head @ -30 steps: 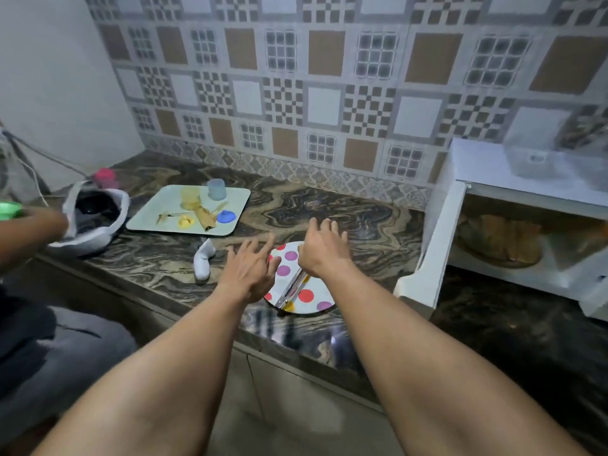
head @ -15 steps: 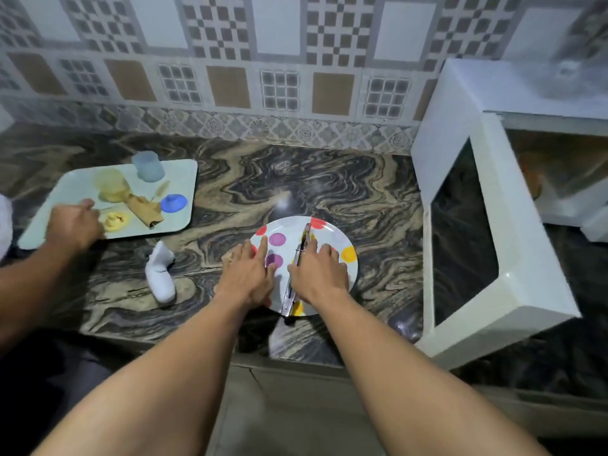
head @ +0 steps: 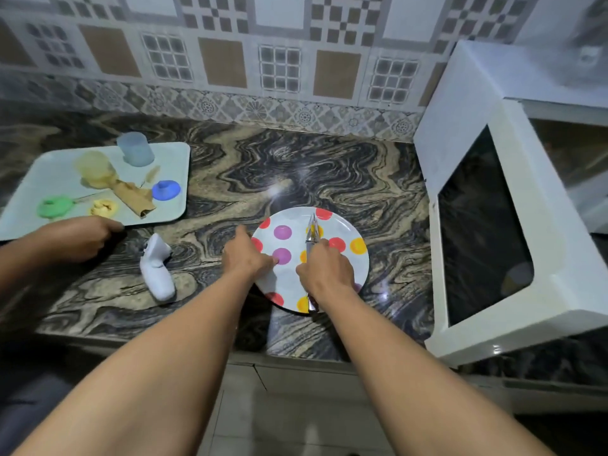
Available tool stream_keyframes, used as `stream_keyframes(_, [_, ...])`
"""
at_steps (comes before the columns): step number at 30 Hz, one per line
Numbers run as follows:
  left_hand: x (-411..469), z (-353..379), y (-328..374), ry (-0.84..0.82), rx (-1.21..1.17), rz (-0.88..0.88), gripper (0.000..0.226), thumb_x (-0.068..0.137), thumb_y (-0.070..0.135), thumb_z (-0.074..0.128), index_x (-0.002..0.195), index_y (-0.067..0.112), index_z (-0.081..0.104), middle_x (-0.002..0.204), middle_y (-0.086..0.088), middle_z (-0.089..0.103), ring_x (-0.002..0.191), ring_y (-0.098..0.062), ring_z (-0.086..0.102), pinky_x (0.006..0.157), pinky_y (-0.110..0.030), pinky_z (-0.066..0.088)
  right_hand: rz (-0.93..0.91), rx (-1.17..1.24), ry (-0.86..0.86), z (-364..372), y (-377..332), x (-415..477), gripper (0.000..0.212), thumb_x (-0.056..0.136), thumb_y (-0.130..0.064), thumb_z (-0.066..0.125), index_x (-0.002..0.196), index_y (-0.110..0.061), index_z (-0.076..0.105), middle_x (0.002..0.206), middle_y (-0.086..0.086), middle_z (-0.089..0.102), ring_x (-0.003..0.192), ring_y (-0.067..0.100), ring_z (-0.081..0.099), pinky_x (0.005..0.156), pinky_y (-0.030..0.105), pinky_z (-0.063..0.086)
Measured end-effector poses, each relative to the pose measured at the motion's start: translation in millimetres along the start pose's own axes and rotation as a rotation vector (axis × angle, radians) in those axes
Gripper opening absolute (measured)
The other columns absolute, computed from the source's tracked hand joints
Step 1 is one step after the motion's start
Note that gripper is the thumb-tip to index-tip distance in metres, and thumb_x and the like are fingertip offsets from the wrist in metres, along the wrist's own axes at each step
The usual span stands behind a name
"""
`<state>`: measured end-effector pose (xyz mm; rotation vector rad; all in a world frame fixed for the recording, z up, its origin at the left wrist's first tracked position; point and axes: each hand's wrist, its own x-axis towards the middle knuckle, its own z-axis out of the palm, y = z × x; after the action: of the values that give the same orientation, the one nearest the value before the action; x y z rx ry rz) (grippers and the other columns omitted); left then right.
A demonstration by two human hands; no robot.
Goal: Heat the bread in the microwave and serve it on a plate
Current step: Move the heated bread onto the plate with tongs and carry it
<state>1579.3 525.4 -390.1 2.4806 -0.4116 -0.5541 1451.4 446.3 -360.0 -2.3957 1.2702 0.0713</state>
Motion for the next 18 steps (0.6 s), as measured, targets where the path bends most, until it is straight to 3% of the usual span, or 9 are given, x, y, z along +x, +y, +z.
stream_keyframes(4, [8.1, 1.4, 2.7, -0.073, -0.266, -0.147, 0.047, 0.068, 0.025, 0.092, 0.103, 0.016, 0.062, 0.106, -0.002, 0.062, 0.101, -0.023, 0.061, 0.086, -0.027, 0.047, -0.007, -0.002, 0.02, -12.4, 4.4, -3.4, 0.022, 0.093, -0.019, 0.057, 0.11, -0.006, 0.059, 0.112, 0.013, 0.064, 0.099, 0.036, 0.061, 0.066, 0.032, 0.039])
stream_keyframes(7, [12.7, 8.4, 1.0, -0.086, -0.523, -0.149, 0.022, 0.072, 0.017, 0.087, 0.083, 0.02, 0.068, 0.101, -0.007, 0.074, 0.087, -0.023, 0.067, 0.087, -0.035, 0.057, -0.004, 0.008, 0.052, -20.8, 5.6, -3.4, 0.021, 0.094, -0.018, 0.056, 0.11, -0.005, 0.059, 0.11, 0.014, 0.062, 0.096, 0.035, 0.06, 0.066, 0.033, 0.038])
stream_keyframes(11, [5.6, 15.4, 11.4, 0.0, -0.653, -0.038, 0.013, 0.088, 0.013, 0.057, 0.098, 0.018, 0.065, 0.093, -0.006, 0.069, 0.081, -0.023, 0.06, 0.07, -0.029, 0.046, -0.002, 0.028, 0.099, -28.4, 7.0, -0.8, 0.021, 0.092, -0.018, 0.056, 0.107, -0.004, 0.059, 0.108, 0.015, 0.065, 0.093, 0.034, 0.061, 0.064, 0.032, 0.037])
stream_keyframes(15, [4.6, 21.9, 16.7, 0.04, -0.736, -0.023, 0.019, 0.093, 0.014, 0.053, 0.109, 0.024, 0.057, 0.109, -0.008, 0.068, 0.095, -0.027, 0.064, 0.085, -0.037, 0.054, -0.015, 0.001, 0.123, -34.3, 9.2, 0.2, 0.023, 0.094, -0.02, 0.055, 0.11, -0.003, 0.057, 0.111, 0.016, 0.065, 0.1, 0.035, 0.062, 0.065, 0.033, 0.037])
stream_keyframes(18, [10.0, 29.0, 10.7, 0.002, -0.783, -0.011, 0.041, 0.088, 0.014, 0.063, 0.124, 0.035, 0.058, 0.114, -0.003, 0.07, 0.105, -0.025, 0.067, 0.097, -0.046, 0.054, -0.005, -0.051, 0.15, -35.4, 11.3, 0.3, 0.023, 0.097, -0.014, 0.049, 0.115, -0.003, 0.056, 0.117, 0.015, 0.064, 0.106, 0.035, 0.062, 0.068, 0.033, 0.038])
